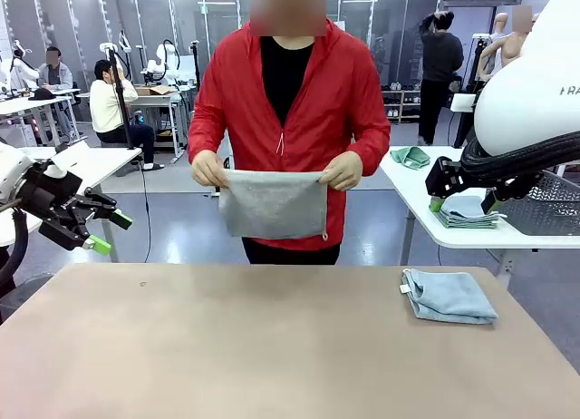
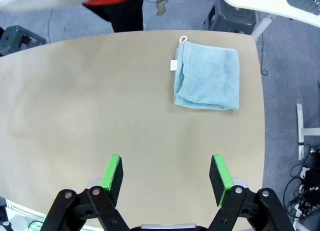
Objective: Fold the towels and place them in the basket.
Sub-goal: When a person lays out a Towel with hook on the table, fold it in half twice.
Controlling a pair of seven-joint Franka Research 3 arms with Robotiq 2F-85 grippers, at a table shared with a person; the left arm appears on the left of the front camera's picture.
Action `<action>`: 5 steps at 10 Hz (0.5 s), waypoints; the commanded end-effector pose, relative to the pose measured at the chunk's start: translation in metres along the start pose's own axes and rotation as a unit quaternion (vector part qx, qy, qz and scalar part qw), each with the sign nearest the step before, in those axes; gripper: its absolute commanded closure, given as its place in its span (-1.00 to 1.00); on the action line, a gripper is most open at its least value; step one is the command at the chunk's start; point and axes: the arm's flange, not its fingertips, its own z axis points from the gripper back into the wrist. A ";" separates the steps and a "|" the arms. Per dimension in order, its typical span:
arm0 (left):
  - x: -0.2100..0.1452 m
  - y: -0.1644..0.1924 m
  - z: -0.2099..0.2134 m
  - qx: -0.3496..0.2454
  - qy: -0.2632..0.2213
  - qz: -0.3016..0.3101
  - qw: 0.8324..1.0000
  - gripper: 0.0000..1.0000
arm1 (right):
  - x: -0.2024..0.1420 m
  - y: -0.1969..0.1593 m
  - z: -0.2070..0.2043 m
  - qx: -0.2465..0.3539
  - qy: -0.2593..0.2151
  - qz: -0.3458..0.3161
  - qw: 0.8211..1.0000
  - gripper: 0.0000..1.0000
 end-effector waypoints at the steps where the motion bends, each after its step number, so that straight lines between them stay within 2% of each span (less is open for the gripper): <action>1: 0.002 0.000 0.000 0.004 0.002 0.002 1.000 -1.00 | 0.003 0.002 -0.001 -0.008 -0.002 -0.005 1.000 -0.74; 5: 0.002 0.000 0.000 0.004 0.002 0.002 1.000 -1.00 | 0.003 0.002 -0.001 -0.008 -0.002 -0.005 1.000 -0.74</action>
